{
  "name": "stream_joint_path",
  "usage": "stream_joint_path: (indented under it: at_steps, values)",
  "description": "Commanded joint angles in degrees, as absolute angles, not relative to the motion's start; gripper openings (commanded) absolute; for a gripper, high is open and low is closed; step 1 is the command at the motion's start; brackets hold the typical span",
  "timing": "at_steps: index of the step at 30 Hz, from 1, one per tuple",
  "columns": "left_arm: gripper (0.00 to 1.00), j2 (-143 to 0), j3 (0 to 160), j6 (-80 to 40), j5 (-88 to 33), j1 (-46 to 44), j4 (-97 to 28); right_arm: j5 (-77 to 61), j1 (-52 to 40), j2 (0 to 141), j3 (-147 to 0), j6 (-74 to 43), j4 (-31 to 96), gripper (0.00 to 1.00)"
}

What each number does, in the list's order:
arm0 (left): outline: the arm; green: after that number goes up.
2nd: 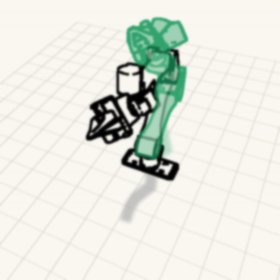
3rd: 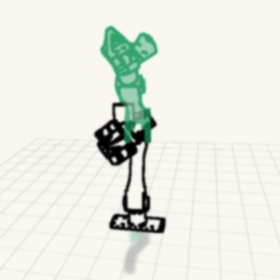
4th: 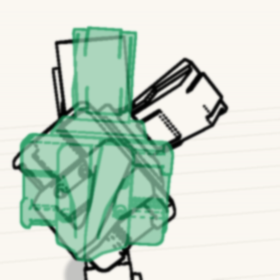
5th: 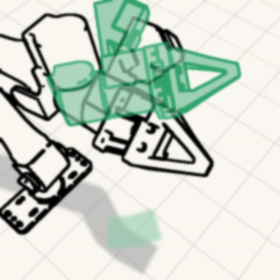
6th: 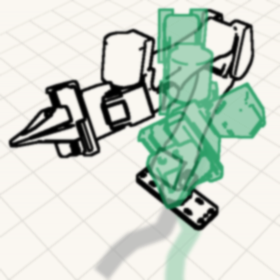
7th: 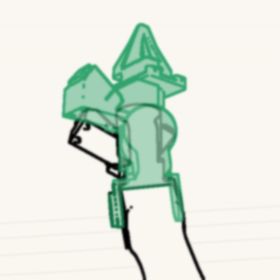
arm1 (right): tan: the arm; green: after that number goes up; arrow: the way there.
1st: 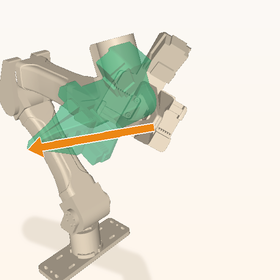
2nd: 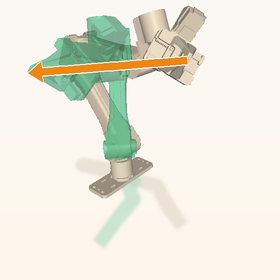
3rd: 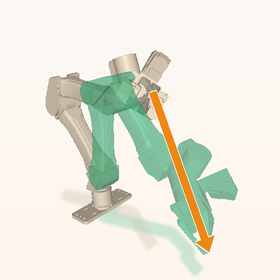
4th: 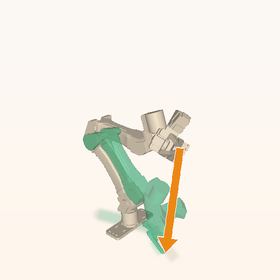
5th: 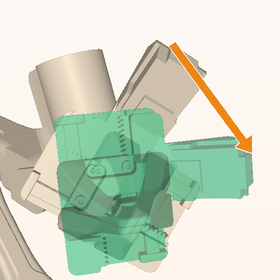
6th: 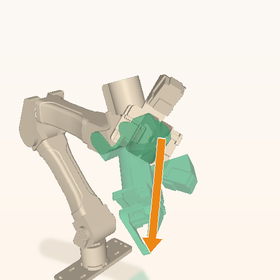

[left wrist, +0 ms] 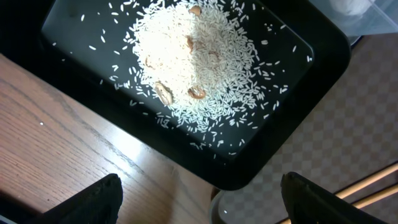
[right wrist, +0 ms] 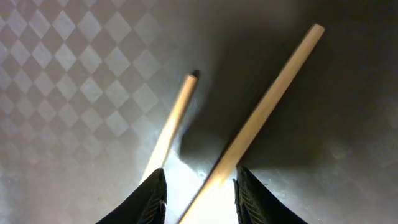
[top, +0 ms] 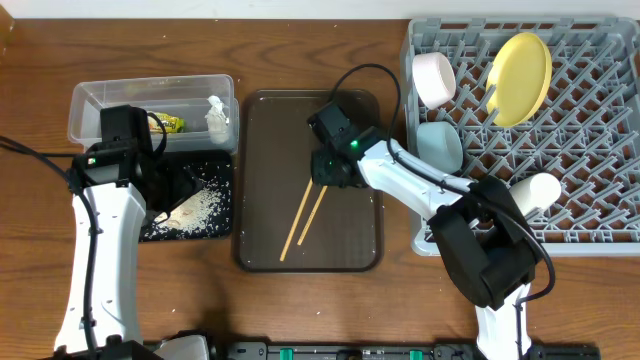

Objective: Sort waste into correct bins and load items into the dishwasher rack
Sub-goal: 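Grasp one chopstick with the right gripper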

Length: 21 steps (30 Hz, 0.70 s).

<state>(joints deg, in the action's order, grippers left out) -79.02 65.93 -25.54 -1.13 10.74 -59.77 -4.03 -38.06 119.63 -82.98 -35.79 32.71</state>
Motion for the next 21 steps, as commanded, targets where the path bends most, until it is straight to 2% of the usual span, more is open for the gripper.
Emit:
stream_joint_path:
  at_steps: [1, 17, 21]
  values:
    - [0.84, -79.0, 65.7, -26.0, -0.8, 11.0, -60.2, -5.2, -38.1, 120.5, -84.0, -35.9, 34.9, 0.34]
    - [0.84, -79.0, 65.7, -26.0, -0.8, 11.0, -60.2, 0.4, -42.3, 122.5, -83.9, -35.9, 38.1, 0.36]
    - [0.84, -79.0, 65.7, -26.0, -0.8, 11.0, -60.2, 1.0, -43.2, 123.0, -83.9, -36.0, 39.0, 0.33]
